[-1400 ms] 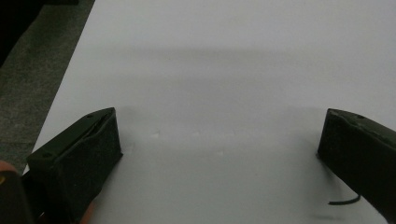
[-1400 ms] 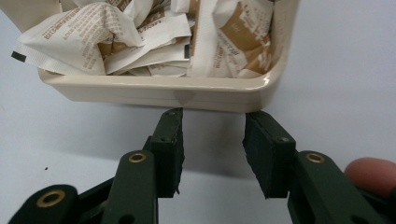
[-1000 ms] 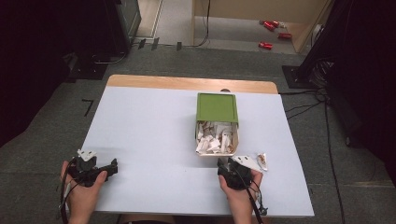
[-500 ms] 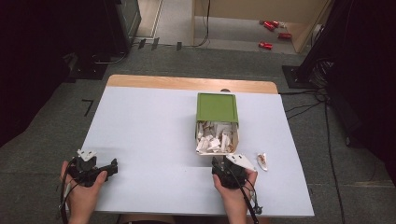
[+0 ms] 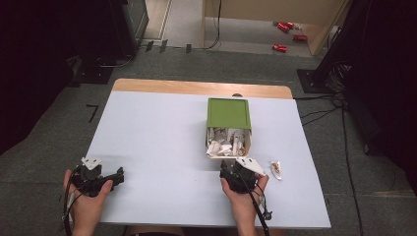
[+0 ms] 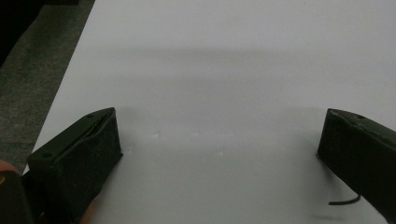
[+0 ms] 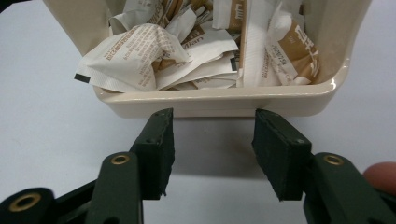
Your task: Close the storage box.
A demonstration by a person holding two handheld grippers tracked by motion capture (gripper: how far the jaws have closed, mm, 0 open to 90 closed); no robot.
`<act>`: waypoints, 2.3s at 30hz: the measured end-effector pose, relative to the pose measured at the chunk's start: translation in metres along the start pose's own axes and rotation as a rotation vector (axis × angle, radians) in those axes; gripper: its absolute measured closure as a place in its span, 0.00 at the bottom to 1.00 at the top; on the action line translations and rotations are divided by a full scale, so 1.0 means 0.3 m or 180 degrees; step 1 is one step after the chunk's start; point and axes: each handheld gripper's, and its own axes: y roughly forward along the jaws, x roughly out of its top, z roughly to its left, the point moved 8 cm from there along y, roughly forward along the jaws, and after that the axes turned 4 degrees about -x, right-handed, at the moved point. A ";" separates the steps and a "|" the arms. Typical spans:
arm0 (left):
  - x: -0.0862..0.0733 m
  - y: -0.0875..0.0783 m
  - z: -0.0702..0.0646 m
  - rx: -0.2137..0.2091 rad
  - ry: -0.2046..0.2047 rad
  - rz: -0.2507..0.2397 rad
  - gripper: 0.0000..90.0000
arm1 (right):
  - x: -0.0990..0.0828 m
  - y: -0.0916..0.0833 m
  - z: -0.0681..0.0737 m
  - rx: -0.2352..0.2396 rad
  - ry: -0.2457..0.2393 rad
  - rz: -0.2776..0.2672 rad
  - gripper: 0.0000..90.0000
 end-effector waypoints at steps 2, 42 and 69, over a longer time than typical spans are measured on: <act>0.000 0.000 0.000 0.0000 0.0001 0.0000 0.00 | 0.002 0.003 0.002 0.0006 -0.0011 0.0012 0.52; 0.000 0.000 0.000 -0.0001 -0.0001 0.0000 0.00 | 0.063 0.111 0.063 0.0084 -0.0217 0.0044 0.20; 0.000 0.000 0.000 0.0000 -0.0001 -0.0003 0.00 | 0.179 -0.086 -0.053 0.0180 -0.0379 -0.0155 0.20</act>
